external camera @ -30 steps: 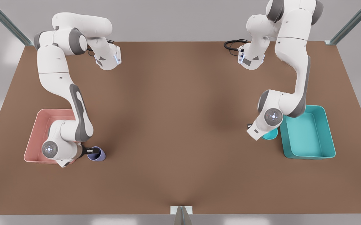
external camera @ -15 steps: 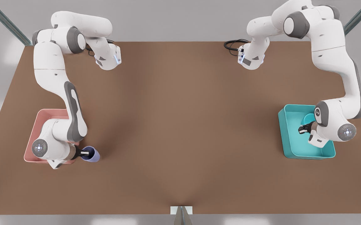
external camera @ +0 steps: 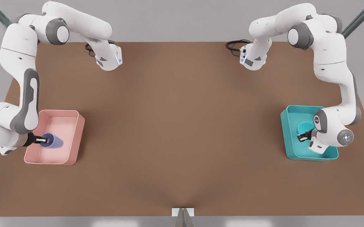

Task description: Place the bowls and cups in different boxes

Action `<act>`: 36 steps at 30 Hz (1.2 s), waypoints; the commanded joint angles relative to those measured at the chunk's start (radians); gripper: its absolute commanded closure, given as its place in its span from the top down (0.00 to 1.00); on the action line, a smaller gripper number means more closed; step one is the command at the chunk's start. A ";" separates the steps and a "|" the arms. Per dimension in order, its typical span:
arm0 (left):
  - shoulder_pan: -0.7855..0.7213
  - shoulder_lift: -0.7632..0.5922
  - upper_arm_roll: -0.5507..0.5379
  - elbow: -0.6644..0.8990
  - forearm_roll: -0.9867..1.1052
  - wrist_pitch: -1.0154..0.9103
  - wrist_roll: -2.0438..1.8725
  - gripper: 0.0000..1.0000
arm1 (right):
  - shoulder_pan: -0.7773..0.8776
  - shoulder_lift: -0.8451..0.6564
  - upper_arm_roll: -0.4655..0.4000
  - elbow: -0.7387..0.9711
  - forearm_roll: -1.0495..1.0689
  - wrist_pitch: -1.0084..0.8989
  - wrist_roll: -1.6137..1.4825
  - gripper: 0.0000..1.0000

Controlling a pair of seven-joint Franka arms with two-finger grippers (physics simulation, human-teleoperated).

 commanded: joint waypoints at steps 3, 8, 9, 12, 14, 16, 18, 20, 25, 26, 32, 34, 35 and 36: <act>-0.087 -0.281 -0.026 0.012 -0.036 -0.382 0.005 1.00 | -0.011 0.037 0.000 -0.030 -0.007 0.151 -0.167 0.21; -0.164 -0.388 -0.147 0.260 -0.108 -0.641 0.003 1.00 | -0.008 0.112 -0.004 -0.032 -0.027 0.259 -0.172 0.21; -0.168 -0.387 -0.158 0.274 -0.111 -0.663 0.002 1.00 | -0.009 0.122 -0.004 -0.032 -0.029 0.263 -0.172 0.21; -0.170 -0.378 -0.179 0.282 -0.110 -0.664 0.006 1.00 | -0.011 0.122 -0.003 -0.038 -0.026 0.248 -0.175 0.25; -0.168 -0.384 -0.205 0.291 -0.108 -0.697 0.003 1.00 | -0.011 0.125 -0.003 -0.039 -0.021 0.233 -0.186 1.00; -0.165 -0.384 -0.222 0.303 -0.107 -0.721 -0.001 1.00 | -0.011 0.125 -0.003 -0.038 -0.014 0.222 -0.218 1.00; -0.165 -0.384 -0.235 0.305 -0.105 -0.746 -0.005 1.00 | -0.011 0.111 -0.001 -0.036 -0.015 0.185 -0.215 1.00; -0.156 -0.381 -0.233 0.303 -0.107 -0.761 0.000 1.00 | -0.011 0.085 0.002 -0.030 -0.015 0.148 -0.216 1.00; -0.165 -0.382 -0.253 0.308 -0.107 -0.761 -0.005 1.00 | -0.009 -0.048 0.005 -0.025 0.029 0.020 -0.242 1.00; -0.165 -0.379 -0.253 0.308 -0.107 -0.758 -0.005 1.00 | 0.000 -0.099 0.007 -0.021 0.031 -0.028 -0.241 1.00; -0.159 -0.378 -0.252 0.306 -0.105 -0.753 -0.003 1.00 | 0.123 -0.265 0.007 0.082 0.031 -0.338 0.038 1.00; -0.158 -0.378 -0.252 0.305 -0.105 -0.752 -0.003 1.00 | 0.132 -0.328 0.008 0.073 0.033 -0.372 0.038 1.00; -0.158 -0.378 -0.252 0.303 -0.105 -0.740 -0.003 1.00 | 0.150 -0.369 0.007 0.067 0.020 -0.387 0.037 1.00; -0.158 -0.378 -0.252 0.303 -0.107 -0.740 -0.003 1.00 | 0.156 -0.409 0.007 0.042 0.020 -0.387 0.072 1.00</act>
